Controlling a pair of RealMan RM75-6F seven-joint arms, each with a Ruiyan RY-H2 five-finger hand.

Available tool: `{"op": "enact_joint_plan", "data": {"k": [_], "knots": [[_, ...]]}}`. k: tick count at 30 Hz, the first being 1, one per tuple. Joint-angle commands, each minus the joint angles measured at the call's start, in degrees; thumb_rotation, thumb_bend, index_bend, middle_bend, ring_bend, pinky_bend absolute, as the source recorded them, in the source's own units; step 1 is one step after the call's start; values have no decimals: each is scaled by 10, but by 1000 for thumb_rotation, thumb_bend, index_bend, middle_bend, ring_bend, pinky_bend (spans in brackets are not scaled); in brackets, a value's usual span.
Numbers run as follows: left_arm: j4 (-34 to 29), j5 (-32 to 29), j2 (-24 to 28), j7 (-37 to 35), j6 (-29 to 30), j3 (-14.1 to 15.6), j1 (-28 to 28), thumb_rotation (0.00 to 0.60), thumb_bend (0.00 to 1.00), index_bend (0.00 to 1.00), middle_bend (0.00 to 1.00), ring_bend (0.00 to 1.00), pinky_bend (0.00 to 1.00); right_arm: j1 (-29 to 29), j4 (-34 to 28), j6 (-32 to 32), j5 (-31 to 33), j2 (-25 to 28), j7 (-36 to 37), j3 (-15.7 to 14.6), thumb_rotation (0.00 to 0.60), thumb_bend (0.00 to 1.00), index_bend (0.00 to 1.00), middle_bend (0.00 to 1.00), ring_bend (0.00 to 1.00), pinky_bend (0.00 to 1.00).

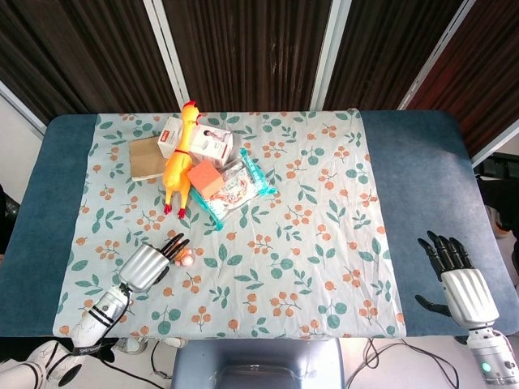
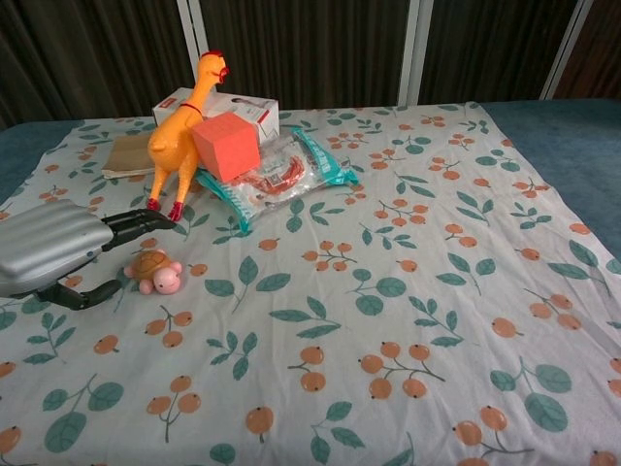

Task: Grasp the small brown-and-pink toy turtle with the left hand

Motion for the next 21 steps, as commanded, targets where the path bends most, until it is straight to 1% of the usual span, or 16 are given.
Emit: {"op": "enact_joint_plan", "data": {"k": [1,6,9,13,15,17,19,21], "knots": [[23,-5,-14,-9,-3,7,-7,600,451,101,118,758,803,0,1,1,1,2,4,2,600,205,0,0,0,0],[42,-8,-23,-23,-4,16,-11,600,449,146,173,758,803,0,1,1,6,4,7,4,600,205,0,0,0,0],[58,-9,-32,-37,-6,19,-17,600,449,204,211,758,804,0,1,1,5,5,8,3,600,205,0,0,0,0],[95,-3,-51,-59,9,22,-25,600,449,290,278,765,814,-1,0,1,5,6,8,3,600,205,0,0,0,0],[112,-1,-59,-68,14,24,-29,600,449,316,303,774,823,-2,0,2,7,7,8,3,600,206,0,0,0,0],[131,2,-69,-81,20,26,-33,600,450,364,348,798,845,-2,0,1,8,7,8,4,600,206,0,0,0,0],[148,2,-78,-99,25,28,-35,600,451,440,434,836,880,-1,0,0,9,7,8,4,600,205,0,0,0,0],[163,3,-86,-110,32,30,-36,600,452,492,503,862,904,-1,1,-1,10,7,7,4,600,206,0,0,0,0]]}}
